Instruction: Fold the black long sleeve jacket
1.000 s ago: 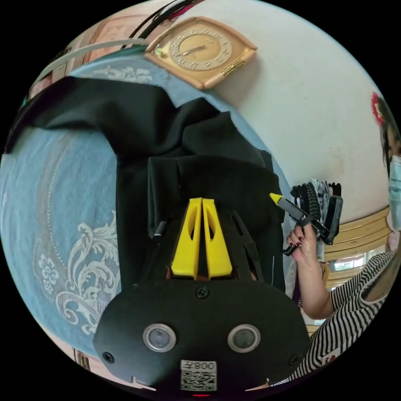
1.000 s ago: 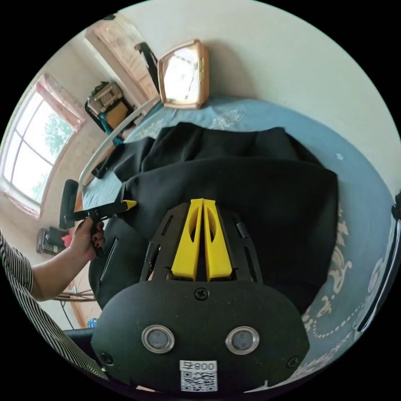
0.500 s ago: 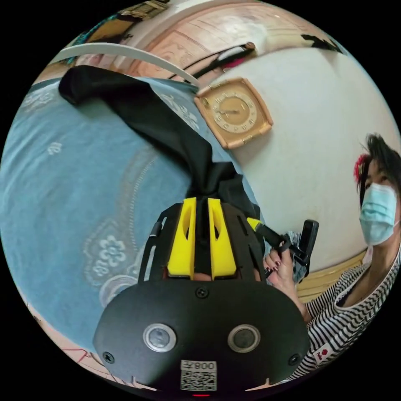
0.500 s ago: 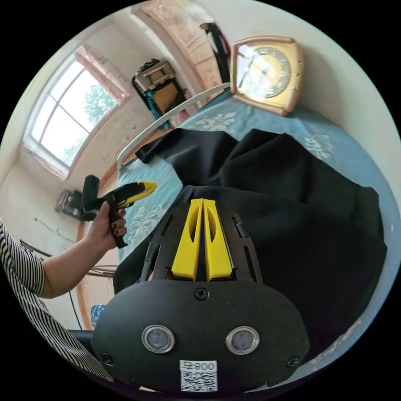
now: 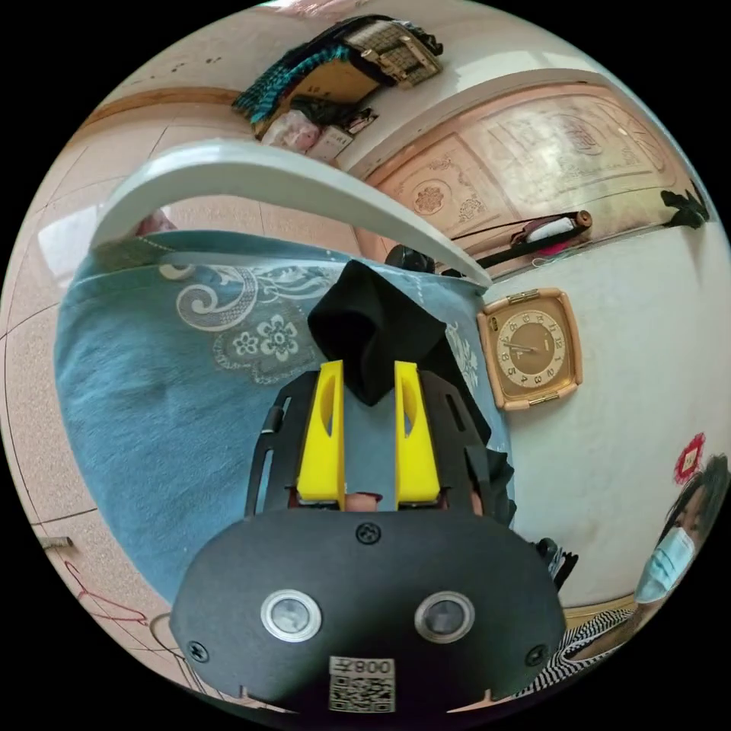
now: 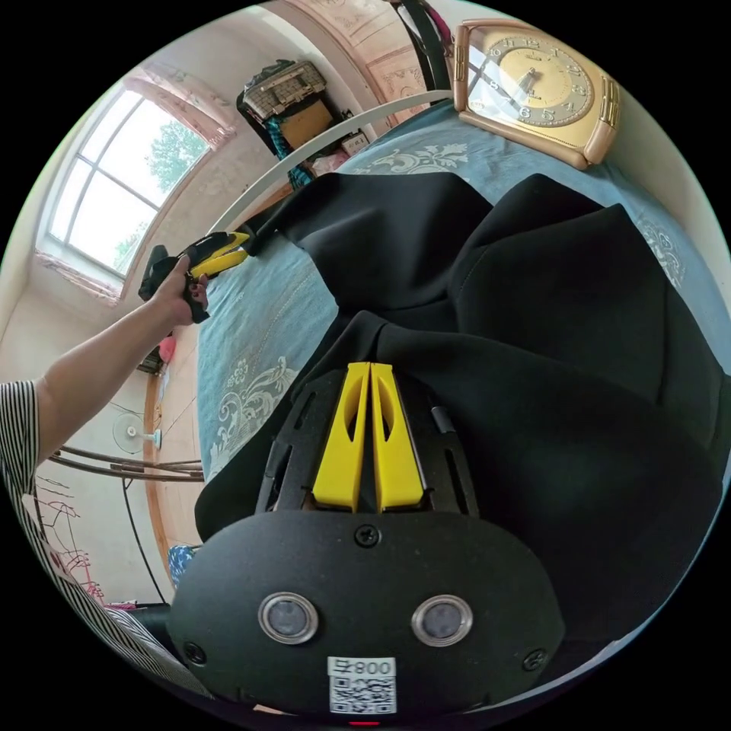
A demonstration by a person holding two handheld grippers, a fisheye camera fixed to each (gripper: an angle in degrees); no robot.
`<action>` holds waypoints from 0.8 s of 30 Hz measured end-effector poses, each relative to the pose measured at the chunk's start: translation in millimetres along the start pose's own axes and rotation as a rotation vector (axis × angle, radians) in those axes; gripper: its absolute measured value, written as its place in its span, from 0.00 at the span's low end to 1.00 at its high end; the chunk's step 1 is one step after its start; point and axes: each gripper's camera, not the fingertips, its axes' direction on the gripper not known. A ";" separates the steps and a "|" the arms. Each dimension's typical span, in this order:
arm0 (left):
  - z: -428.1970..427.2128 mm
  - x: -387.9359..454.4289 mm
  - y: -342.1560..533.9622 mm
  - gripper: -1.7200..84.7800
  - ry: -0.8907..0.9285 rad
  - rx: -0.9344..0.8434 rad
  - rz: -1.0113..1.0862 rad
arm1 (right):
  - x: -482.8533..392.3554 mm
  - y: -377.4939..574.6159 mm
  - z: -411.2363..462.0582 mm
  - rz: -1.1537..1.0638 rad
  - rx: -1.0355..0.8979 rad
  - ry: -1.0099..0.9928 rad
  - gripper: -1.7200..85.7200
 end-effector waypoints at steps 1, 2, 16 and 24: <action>1.3 -7.7 -3.4 0.08 -0.012 -0.018 -0.001 | 0.6 -3.3 -0.6 -0.005 0.005 0.008 0.02; 1.2 -10.9 -4.3 0.07 -0.013 -0.025 0.002 | 2.5 -6.4 -1.3 -0.002 0.009 0.010 0.02; -22.9 -45.9 86.7 0.05 0.602 -0.055 -0.108 | 86.2 -34.0 -33.7 0.206 0.180 -0.617 0.10; -2.7 -61.2 136.4 0.05 0.690 -0.154 -0.142 | 125.8 -68.7 19.8 0.243 0.103 -0.737 0.12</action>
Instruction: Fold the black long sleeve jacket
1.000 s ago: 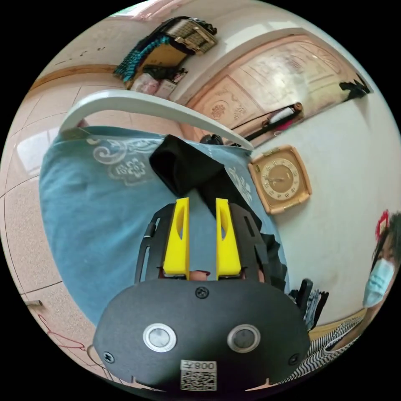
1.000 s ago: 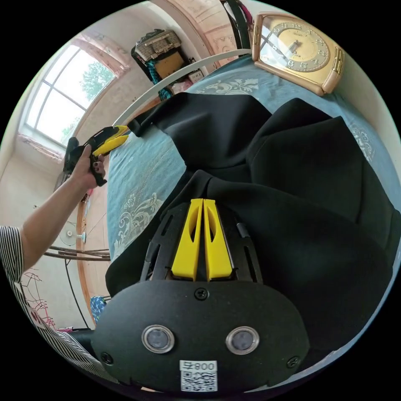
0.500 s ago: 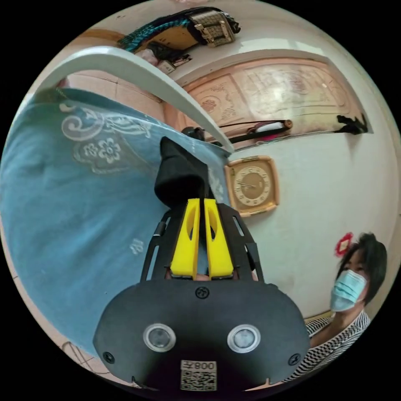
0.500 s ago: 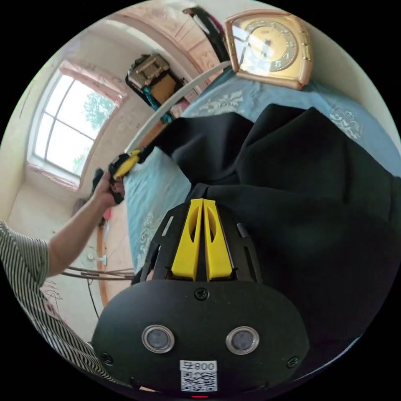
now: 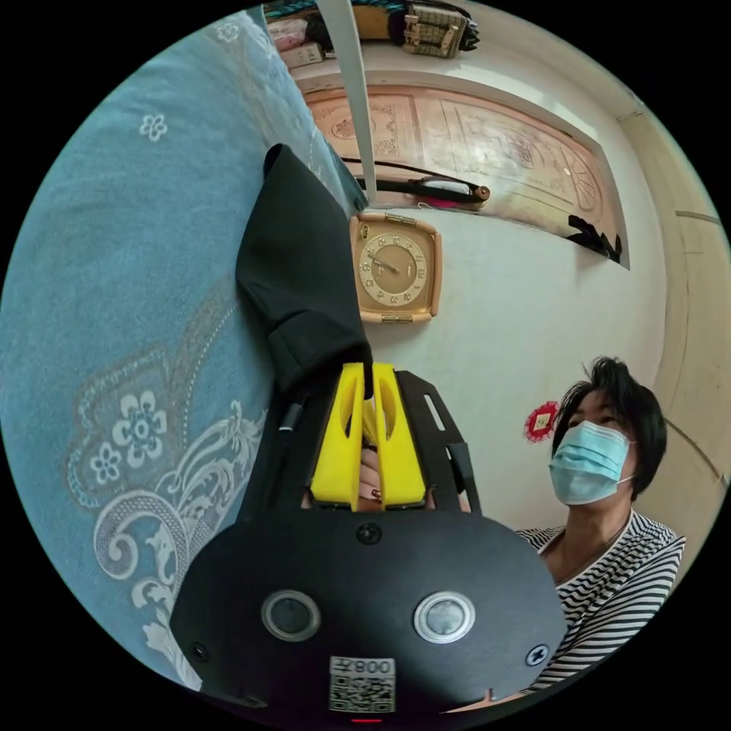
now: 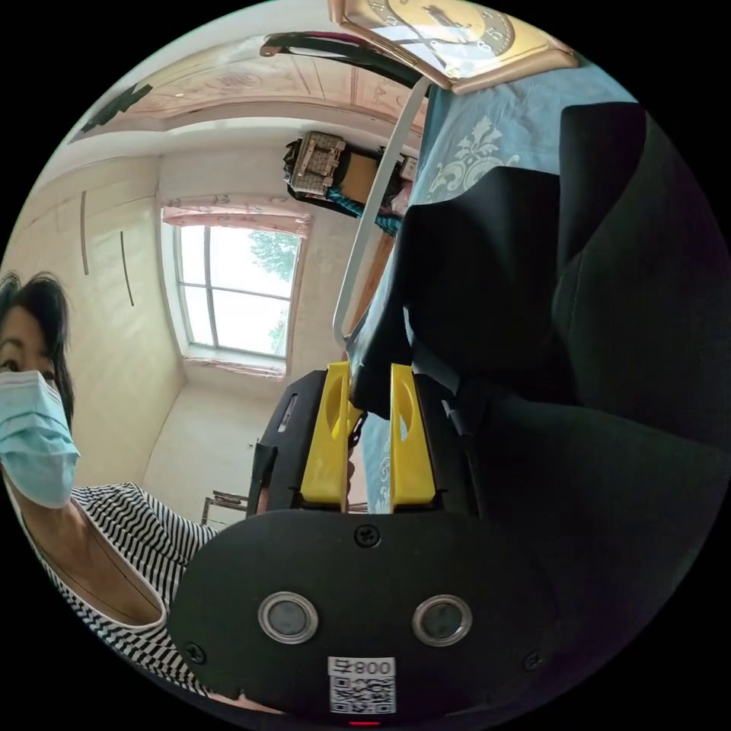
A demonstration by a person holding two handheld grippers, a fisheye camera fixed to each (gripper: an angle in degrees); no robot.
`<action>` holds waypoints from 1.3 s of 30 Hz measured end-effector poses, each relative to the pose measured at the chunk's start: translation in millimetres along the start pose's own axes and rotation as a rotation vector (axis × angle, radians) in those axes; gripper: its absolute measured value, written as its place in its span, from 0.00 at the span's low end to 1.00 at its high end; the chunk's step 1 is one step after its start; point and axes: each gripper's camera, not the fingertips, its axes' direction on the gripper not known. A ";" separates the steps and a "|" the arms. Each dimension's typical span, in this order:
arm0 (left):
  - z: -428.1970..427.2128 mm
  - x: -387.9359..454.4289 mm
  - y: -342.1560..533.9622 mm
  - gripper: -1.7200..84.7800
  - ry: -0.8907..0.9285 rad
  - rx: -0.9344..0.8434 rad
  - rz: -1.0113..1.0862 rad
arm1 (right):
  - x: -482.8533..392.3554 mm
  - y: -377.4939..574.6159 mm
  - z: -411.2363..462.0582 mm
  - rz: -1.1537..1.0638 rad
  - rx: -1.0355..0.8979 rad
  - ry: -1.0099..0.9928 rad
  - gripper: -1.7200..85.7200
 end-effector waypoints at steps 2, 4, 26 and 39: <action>2.3 -3.2 4.6 0.05 -0.008 -0.025 0.010 | 17.3 -2.6 -0.3 0.022 -0.015 -0.034 0.11; 4.2 -6.0 10.5 0.05 -0.019 -0.045 0.022 | 28.5 -4.0 -2.1 0.035 -0.017 -0.033 0.10; 16.6 -52.6 60.0 0.15 0.218 0.088 -0.129 | 145.0 -3.6 -62.5 -0.008 -0.016 -0.152 0.05; 137.6 14.7 104.4 0.05 0.243 -0.151 0.057 | 200.0 23.7 -145.6 -0.118 0.036 -0.168 0.05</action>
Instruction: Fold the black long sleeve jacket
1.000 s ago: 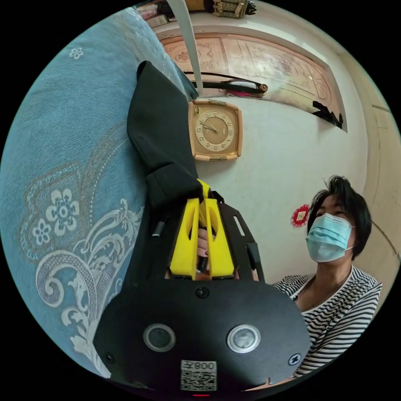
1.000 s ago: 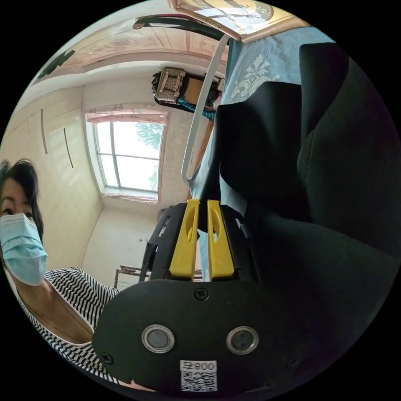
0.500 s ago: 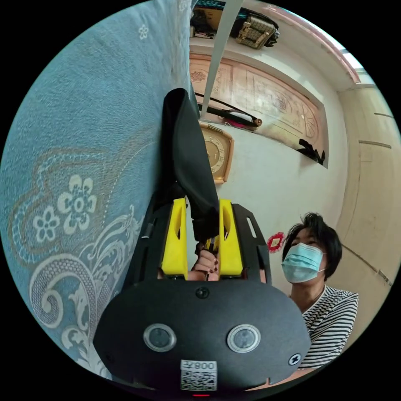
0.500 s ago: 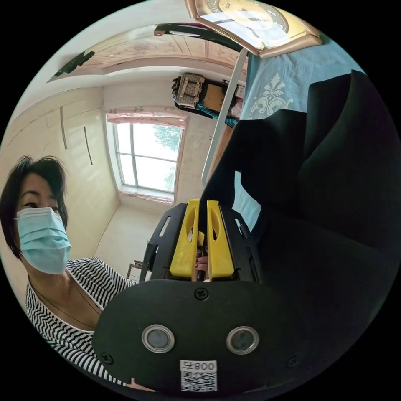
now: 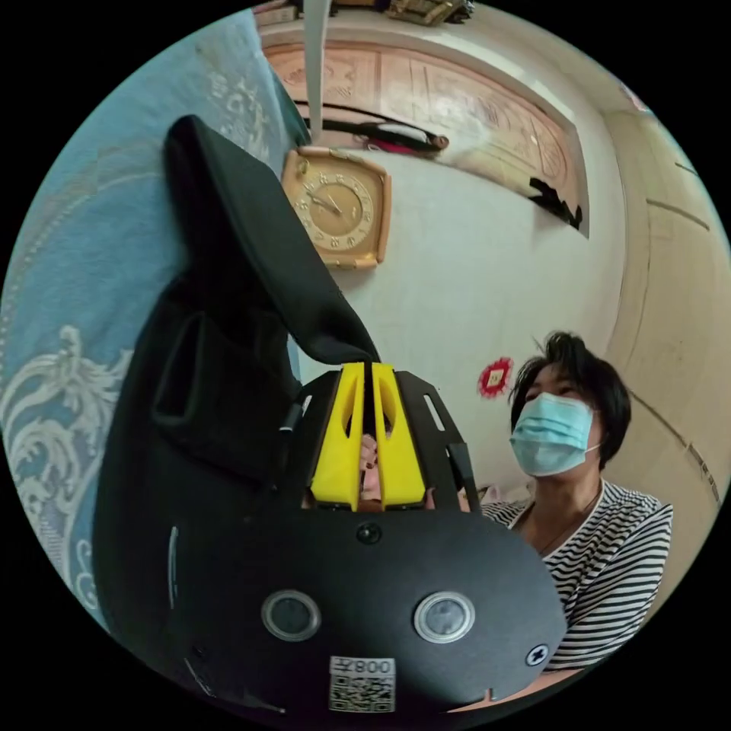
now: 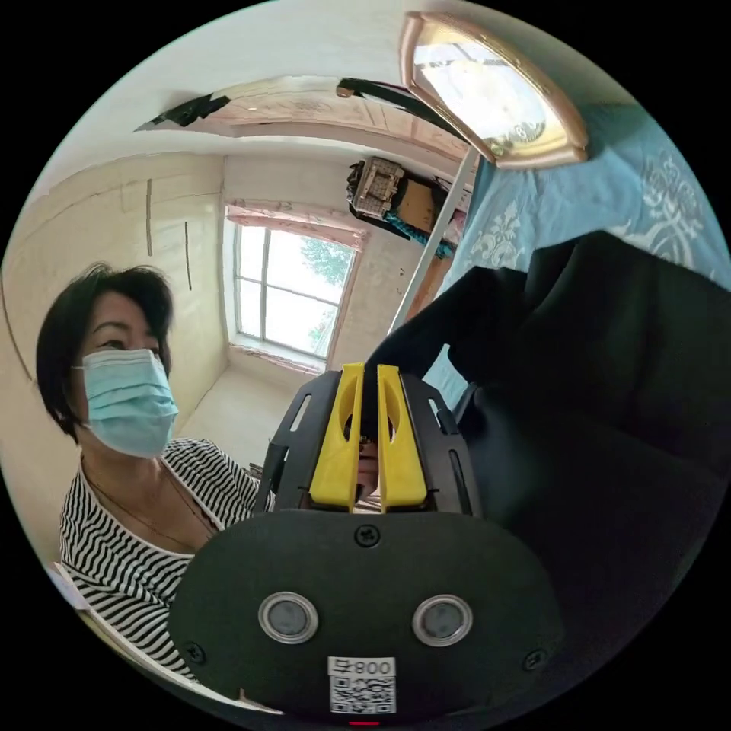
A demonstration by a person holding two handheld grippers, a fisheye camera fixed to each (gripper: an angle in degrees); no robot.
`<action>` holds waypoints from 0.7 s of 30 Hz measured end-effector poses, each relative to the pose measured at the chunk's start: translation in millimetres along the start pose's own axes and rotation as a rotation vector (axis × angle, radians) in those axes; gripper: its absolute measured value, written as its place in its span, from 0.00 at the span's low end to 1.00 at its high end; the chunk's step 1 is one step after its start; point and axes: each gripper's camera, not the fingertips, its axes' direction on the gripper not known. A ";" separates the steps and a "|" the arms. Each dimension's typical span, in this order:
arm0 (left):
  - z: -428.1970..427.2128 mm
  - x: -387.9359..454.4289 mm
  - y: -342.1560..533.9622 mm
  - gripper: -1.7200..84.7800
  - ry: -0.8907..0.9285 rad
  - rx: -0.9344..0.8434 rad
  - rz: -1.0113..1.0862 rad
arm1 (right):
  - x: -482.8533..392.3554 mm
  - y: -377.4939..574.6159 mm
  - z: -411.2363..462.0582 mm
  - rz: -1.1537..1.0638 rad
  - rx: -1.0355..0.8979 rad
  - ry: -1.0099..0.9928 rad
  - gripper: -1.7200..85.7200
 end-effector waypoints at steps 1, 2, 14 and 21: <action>20.5 2.3 4.6 0.04 0.005 -0.037 0.010 | -1.5 4.5 -16.0 -0.020 -0.001 0.025 0.05; 31.3 2.9 7.1 0.04 0.009 -0.060 0.014 | -2.1 10.3 -31.6 -0.030 0.001 0.053 0.05; 199.2 -43.0 89.0 0.04 -0.065 -0.361 -0.142 | 49.1 116.6 -137.2 0.135 0.043 0.275 0.05; 280.6 -62.1 125.7 0.04 -0.113 -0.486 -0.181 | 73.2 141.0 -161.5 0.205 0.008 0.405 0.05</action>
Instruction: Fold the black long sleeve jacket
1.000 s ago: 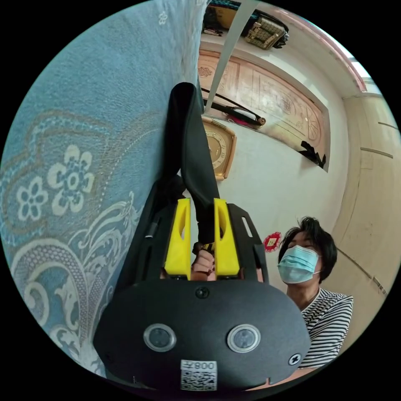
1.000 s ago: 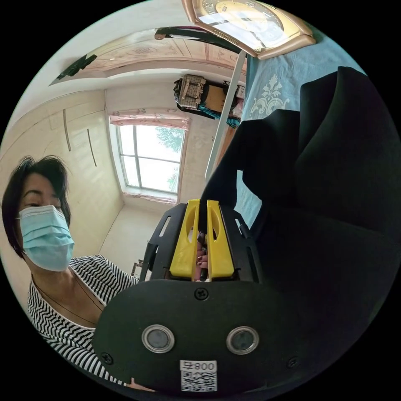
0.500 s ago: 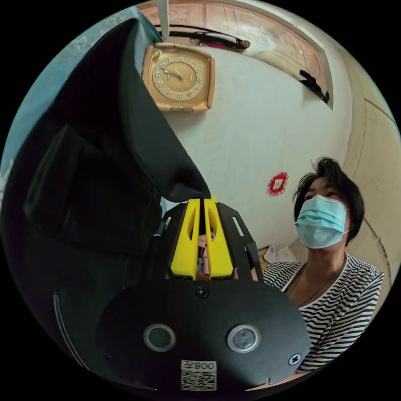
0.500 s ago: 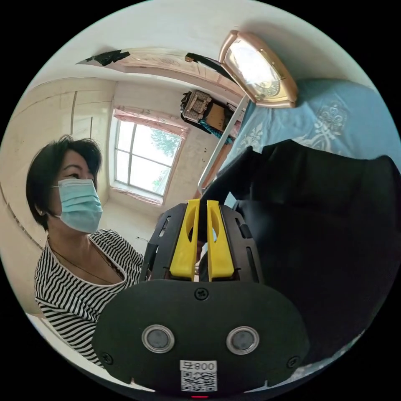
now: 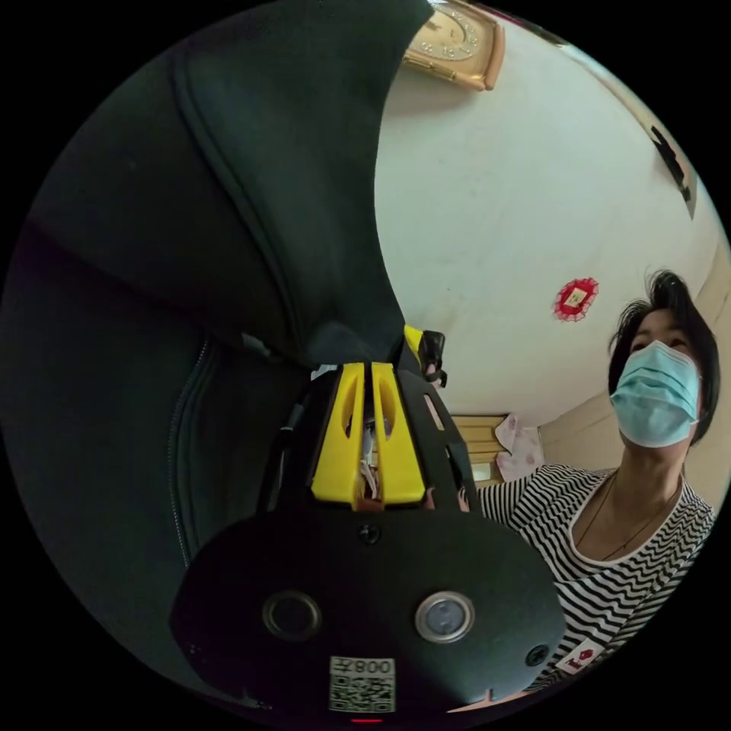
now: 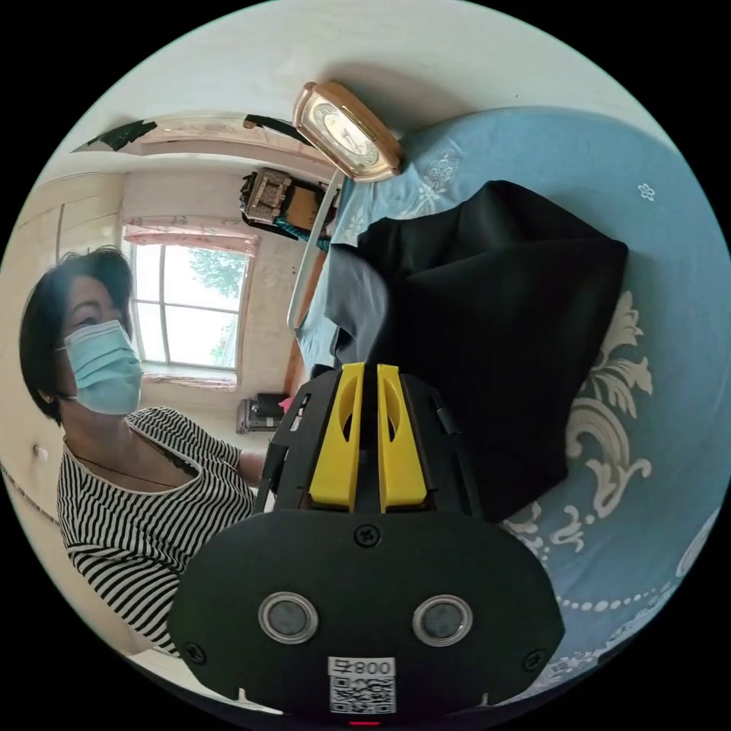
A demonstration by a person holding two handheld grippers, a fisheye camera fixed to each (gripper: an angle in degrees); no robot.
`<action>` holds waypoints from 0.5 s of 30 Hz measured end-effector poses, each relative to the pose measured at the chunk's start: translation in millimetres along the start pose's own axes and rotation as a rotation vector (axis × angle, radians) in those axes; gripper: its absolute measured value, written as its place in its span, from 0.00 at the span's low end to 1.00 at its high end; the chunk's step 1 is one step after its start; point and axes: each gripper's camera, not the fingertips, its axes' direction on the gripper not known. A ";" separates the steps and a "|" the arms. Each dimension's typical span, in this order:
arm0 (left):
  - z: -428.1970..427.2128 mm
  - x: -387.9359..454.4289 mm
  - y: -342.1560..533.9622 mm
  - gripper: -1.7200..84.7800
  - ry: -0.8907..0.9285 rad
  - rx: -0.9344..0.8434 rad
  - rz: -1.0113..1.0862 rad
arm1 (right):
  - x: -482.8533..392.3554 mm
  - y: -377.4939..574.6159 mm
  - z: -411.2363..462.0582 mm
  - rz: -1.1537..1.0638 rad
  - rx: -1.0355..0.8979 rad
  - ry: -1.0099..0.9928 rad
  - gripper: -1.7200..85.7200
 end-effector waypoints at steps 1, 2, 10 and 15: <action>13.5 -0.9 -2.6 0.04 0.000 -0.011 -0.004 | 5.0 0.0 -0.9 0.008 -0.010 0.024 0.05; 20.1 -1.3 -4.1 0.04 -0.001 -0.018 -0.005 | 9.6 -0.2 -2.0 0.012 -0.014 0.035 0.05; 88.0 -12.2 -23.9 0.04 -0.143 -0.076 -0.030 | 45.4 -6.2 23.2 0.050 -0.094 0.214 0.05; 115.7 -11.7 -31.6 0.05 -0.254 -0.117 -0.005 | 62.9 -4.5 48.2 0.059 -0.129 0.288 0.05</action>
